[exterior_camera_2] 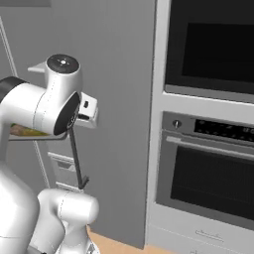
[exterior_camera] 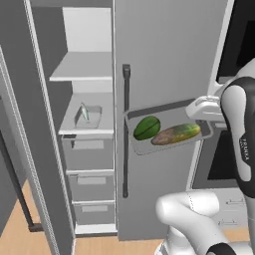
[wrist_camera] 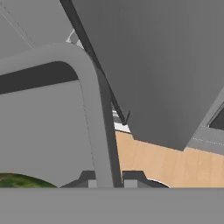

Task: Take the meat container that has the fish and place it on the second highest rack of the freezer. Then take the vegetable container that has the avocado and cucumber and place it on the highest rack of the freezer.

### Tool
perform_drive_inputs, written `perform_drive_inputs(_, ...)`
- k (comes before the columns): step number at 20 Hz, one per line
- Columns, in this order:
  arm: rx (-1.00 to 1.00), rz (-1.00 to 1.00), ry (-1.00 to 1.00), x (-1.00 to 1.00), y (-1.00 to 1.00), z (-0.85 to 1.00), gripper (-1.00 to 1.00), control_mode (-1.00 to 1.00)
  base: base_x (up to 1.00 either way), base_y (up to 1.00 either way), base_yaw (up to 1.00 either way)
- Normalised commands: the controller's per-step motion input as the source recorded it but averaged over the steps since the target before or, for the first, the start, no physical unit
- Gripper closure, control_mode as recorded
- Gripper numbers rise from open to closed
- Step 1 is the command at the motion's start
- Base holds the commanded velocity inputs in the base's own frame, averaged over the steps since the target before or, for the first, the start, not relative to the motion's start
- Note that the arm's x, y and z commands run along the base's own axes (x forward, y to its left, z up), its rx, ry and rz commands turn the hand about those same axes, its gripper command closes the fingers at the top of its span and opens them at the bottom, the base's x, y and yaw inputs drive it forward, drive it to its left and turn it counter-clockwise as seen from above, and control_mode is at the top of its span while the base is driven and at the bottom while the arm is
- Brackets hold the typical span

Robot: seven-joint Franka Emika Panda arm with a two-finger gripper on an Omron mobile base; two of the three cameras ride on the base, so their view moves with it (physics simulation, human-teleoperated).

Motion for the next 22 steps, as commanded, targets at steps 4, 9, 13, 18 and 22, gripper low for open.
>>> perform_drive_inputs(4,0.00,0.00,0.00,0.00,0.00,0.00,1.00,1.00,0.00,0.83,-0.43)
perform_drive_inputs(9,0.00,0.00,0.00,0.00,0.00,0.00,1.00,1.00,0.01,0.71,-0.27)
perform_drive_inputs(13,0.00,0.00,0.00,0.00,0.00,0.00,1.00,1.00,0.08,0.57,-0.20)
perform_drive_inputs(18,0.00,0.00,0.00,0.00,0.00,0.00,1.00,1.00,0.12,0.30,-0.21)
perform_drive_inputs(22,0.00,0.00,0.00,0.00,0.00,0.00,1.00,1.00,0.12,0.26,-0.30)
